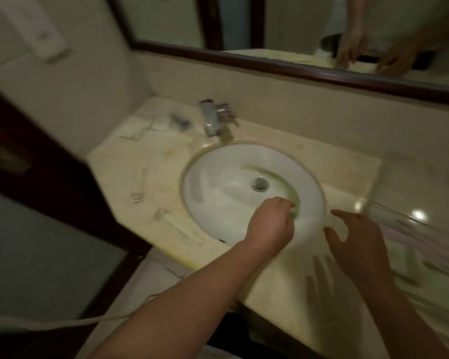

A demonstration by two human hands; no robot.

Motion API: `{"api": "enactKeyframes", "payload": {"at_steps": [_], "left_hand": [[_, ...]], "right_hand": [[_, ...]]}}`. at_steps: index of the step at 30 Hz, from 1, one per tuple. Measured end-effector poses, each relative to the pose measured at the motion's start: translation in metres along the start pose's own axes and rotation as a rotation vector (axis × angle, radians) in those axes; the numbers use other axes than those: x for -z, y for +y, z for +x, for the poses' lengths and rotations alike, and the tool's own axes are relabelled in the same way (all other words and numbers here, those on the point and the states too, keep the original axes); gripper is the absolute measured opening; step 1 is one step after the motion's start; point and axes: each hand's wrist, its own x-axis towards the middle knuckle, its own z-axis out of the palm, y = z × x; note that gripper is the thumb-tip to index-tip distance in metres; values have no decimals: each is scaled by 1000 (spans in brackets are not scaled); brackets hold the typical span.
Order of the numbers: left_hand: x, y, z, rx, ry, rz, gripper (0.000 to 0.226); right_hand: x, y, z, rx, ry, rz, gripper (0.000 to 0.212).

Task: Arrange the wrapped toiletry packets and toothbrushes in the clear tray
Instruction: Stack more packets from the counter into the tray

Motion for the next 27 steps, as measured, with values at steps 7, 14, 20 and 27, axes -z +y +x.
{"api": "enactKeyframes", "payload": {"at_steps": [7,14,20,27], "left_hand": [[128,-143,-14,371,267,-37,35],[209,-308,18,729,207,22,41],[191,-352,48,784,81,149,64],[202,-365,66,695,-99,148,33]], "right_hand": [[-75,-137,38,218,-315,63,53],[-176,-280,94,179,-448,139,54],[-198,-344,100,51,-638,-120,48],[-203,-362,37,127,-743,-610,41]]}}
